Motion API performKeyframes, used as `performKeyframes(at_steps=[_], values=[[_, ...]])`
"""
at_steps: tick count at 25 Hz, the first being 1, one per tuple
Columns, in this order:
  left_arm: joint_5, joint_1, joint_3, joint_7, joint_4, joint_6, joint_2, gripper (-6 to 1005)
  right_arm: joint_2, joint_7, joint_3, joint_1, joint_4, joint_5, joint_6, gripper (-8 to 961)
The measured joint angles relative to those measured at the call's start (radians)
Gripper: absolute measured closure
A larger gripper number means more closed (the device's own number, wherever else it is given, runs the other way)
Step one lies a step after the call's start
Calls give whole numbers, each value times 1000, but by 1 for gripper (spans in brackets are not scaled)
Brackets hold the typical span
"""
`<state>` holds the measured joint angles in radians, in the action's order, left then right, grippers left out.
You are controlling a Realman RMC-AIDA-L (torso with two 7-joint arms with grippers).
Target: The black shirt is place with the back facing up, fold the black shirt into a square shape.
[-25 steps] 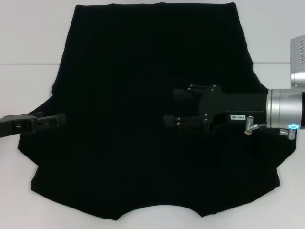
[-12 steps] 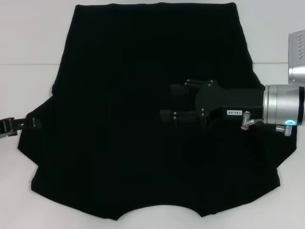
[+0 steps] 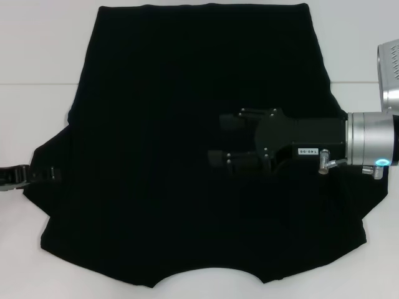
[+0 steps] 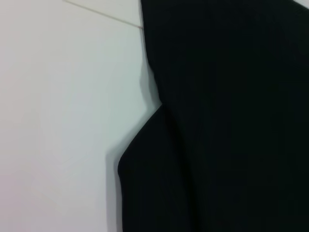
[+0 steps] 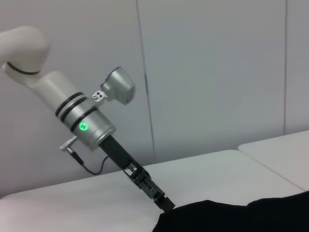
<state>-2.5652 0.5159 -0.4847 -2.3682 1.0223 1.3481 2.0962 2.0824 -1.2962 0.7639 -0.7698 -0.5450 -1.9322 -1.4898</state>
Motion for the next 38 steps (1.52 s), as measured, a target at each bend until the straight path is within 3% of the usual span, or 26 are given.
performKeyframes(at_steps=[15,38], values=[[-52,13,-3,-5,-56,-89,-4,100,2,0,-3,8,0,6,5,103],[-52,21,-17,8,-81,-119,-7,100,-1,-9,-9,9,-2,6,0,103]])
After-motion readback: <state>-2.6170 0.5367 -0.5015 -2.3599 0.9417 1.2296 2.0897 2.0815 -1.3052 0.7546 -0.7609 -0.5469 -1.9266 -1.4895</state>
